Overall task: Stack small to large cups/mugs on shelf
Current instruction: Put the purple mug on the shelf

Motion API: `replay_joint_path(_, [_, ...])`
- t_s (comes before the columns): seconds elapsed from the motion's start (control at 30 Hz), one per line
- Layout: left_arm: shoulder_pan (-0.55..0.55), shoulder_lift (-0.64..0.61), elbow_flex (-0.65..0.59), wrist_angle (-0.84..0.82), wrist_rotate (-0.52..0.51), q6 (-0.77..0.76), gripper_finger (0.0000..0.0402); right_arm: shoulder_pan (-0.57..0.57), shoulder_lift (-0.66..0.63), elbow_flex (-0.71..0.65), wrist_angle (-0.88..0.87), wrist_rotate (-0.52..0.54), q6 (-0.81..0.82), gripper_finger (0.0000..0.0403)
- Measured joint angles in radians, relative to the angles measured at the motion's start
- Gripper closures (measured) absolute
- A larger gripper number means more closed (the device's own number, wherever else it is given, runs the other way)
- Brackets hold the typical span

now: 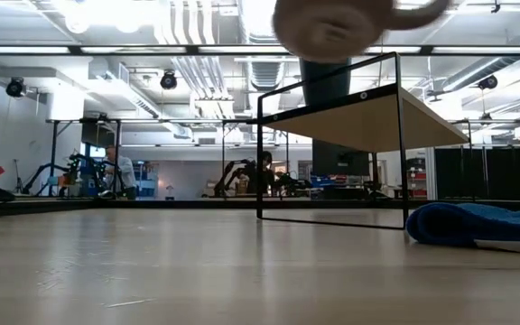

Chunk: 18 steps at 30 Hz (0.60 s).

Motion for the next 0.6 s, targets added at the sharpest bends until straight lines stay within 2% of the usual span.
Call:
replay_joint_path(0.2, [0.000, 0.000, 0.000, 0.000, 0.000, 0.001, 0.0288, 0.038, 0.000, 0.008, -0.198, 0.003, 0.186, 0.0372])
replay_joint_path(0.43, [0.000, 0.000, 0.000, 0.000, 0.000, 0.002, 0.0288, 0.046, -0.020, 0.008, -0.405, 0.022, 0.306, 0.0372])
replay_joint_path(0.6, [0.000, 0.000, 0.000, -0.003, 0.001, 0.003, 0.0288, 0.046, -0.072, 0.011, -0.396, 0.054, 0.314, 0.0372])
